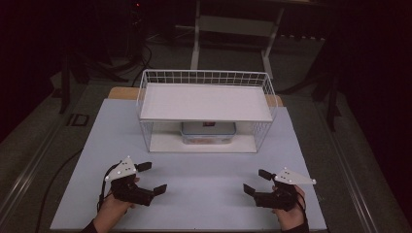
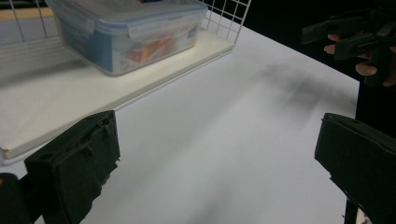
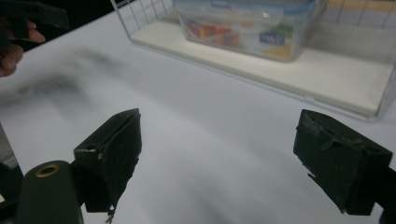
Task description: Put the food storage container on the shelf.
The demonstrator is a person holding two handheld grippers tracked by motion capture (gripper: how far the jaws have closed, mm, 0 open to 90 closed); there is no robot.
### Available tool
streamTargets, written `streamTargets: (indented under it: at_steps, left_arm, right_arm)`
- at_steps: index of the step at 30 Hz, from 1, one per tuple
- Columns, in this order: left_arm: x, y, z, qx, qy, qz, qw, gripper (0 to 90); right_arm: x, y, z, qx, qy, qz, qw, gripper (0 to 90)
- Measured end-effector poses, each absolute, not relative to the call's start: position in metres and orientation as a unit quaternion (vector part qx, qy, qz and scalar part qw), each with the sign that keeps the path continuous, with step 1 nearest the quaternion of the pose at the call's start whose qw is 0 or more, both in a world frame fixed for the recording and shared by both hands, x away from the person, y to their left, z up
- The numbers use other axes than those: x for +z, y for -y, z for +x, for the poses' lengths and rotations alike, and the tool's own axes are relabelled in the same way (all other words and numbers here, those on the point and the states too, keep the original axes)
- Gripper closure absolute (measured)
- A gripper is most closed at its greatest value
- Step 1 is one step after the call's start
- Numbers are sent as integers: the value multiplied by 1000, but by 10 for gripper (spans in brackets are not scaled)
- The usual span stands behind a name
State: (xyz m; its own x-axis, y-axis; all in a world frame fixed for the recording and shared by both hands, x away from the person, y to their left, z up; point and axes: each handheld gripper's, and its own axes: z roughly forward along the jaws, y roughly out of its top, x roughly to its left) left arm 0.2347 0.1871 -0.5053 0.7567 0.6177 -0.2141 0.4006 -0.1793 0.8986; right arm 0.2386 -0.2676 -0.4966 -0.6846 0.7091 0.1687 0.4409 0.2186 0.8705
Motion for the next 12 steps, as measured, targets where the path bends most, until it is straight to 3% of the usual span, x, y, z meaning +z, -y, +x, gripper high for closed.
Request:
streamTargets:
  at_steps: [12]
  left_arm:
    - [-508,-191,237,94,-344,754,551,0]
  right_arm:
    - [-503,267,242,493,-773,382,115,153]
